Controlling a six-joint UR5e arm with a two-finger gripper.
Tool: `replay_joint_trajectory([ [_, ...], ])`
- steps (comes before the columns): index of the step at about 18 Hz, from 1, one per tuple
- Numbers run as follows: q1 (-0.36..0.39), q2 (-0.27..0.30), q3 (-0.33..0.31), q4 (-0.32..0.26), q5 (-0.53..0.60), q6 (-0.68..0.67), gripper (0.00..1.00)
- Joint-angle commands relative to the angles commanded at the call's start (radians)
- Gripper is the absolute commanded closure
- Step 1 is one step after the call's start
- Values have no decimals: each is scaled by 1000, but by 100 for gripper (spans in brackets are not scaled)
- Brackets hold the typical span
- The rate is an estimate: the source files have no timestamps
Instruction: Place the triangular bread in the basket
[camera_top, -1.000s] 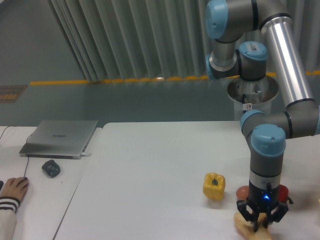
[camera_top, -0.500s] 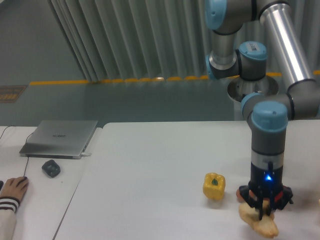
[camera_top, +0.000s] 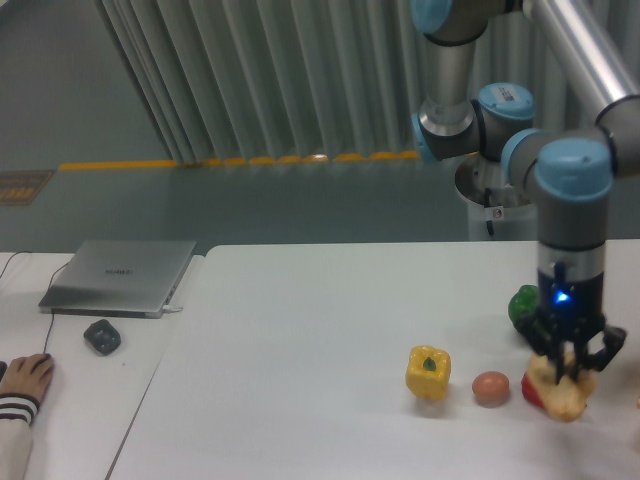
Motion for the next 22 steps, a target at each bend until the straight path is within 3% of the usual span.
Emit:
replay_joint_trajectory([
  [4, 66, 12, -2, -28, 14, 279, 100],
  [8, 123, 11, -29, -12, 81, 469, 99],
  [11, 161, 5, -38, -15, 156, 609, 91],
  [18, 224, -31, -44, 17, 149, 626, 91],
  [20, 245, -41, -52, 23, 149, 628, 81],
  [22, 256, -47, -52, 24, 147, 628, 52],
])
